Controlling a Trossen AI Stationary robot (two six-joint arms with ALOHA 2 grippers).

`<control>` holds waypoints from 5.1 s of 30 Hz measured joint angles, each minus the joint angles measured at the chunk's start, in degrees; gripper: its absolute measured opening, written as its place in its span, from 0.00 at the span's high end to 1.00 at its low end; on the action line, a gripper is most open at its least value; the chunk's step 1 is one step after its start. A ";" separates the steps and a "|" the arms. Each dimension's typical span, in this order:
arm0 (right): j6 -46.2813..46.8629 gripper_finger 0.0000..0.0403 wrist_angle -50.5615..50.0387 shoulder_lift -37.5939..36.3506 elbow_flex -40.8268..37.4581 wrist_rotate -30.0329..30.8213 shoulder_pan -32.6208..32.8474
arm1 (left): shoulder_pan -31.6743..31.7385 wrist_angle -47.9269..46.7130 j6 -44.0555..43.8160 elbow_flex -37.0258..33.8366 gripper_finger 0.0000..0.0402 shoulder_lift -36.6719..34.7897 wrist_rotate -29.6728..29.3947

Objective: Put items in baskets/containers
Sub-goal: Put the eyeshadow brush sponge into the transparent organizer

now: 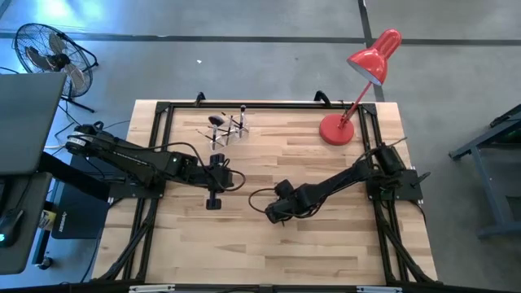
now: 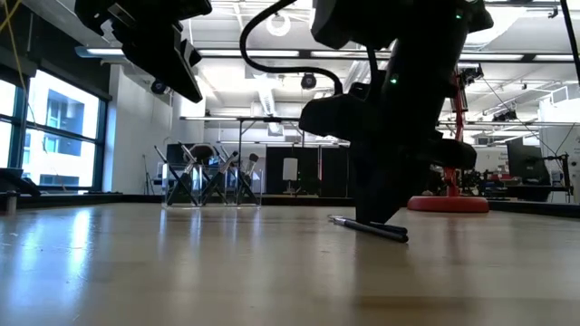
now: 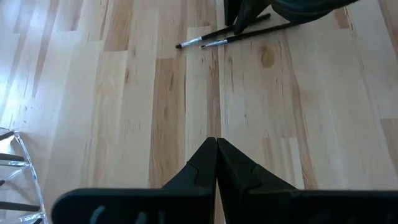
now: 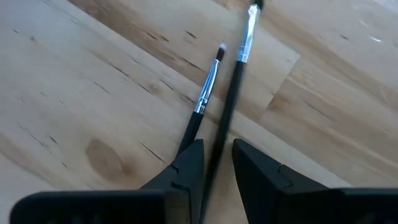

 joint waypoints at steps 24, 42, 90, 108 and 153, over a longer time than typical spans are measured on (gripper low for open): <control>-27.61 0.97 -4.88 0.74 0.08 -5.91 0.19 | 0.00 2.53 0.23 -0.09 1.00 2.51 -4.11; -44.05 1.00 -4.72 0.79 -0.23 -3.31 3.00 | 0.00 19.46 1.01 0.04 0.71 17.87 -4.54; -44.32 1.00 38.81 -20.09 -35.29 -3.62 -1.75 | 5.97 20.58 8.52 18.69 0.66 43.47 7.75; -42.79 1.00 39.40 -20.15 -35.27 -4.81 -1.70 | 5.99 16.62 8.57 18.75 0.98 44.30 10.04; -62.56 0.57 39.71 -22.14 -35.08 15.25 1.24 | 10.45 -7.95 3.82 40.08 1.00 44.57 13.88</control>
